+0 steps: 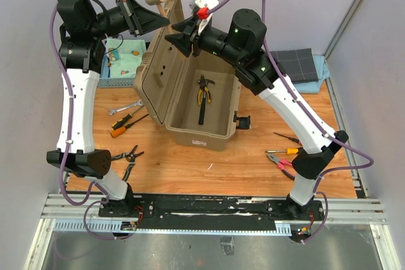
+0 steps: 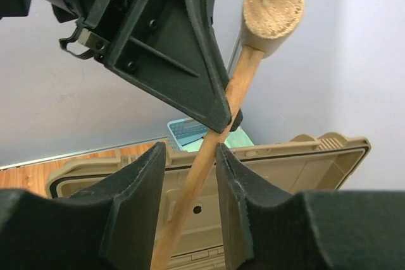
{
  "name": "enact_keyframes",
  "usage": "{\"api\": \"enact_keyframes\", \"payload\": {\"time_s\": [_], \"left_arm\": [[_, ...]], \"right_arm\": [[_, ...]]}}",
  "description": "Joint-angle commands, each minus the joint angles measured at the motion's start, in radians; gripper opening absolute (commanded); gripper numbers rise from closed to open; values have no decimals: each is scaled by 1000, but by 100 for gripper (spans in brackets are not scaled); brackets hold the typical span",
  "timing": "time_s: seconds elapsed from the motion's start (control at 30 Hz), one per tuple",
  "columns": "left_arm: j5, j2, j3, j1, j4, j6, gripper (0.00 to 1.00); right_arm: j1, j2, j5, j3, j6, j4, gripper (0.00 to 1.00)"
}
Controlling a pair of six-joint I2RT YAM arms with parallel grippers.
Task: Pack the tool kit
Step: Pick up the hammer at the center of the board, then place the hammer in the toolbox.
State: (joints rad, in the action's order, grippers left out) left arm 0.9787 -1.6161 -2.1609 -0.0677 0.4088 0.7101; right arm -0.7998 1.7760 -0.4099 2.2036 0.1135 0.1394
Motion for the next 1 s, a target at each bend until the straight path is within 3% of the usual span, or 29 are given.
{"api": "enact_keyframes", "payload": {"time_s": [0.0,0.17,0.33,0.4,0.5,0.57,0.67,0.77,0.83,0.97], "left_arm": [[6,3,-47,-11,-16,-8,0],[15,8,-44,-16,-20,1,0],[21,13,-44,-27,-21,8,0],[23,16,-36,-29,-19,7,0],[20,23,-22,-29,-28,13,0],[9,21,-29,-29,-28,8,9],[-33,3,-80,-8,-10,-12,42],[-37,-19,-123,68,-46,39,59],[-20,-25,-125,125,-92,90,65],[4,-24,-123,223,-145,148,67]], "right_arm": [[-8,8,80,15,-26,9,37],[-7,2,131,-9,-19,9,44],[-7,-2,165,-29,-18,4,44],[-8,-6,178,-36,-20,2,33],[-7,-18,215,-44,-21,2,4],[-7,-31,246,-55,-18,-3,1],[2,-50,296,-71,-17,-17,1],[23,-57,355,-65,-20,4,1],[43,-61,386,-66,-32,22,1],[85,-68,479,-91,-68,48,1]]}}
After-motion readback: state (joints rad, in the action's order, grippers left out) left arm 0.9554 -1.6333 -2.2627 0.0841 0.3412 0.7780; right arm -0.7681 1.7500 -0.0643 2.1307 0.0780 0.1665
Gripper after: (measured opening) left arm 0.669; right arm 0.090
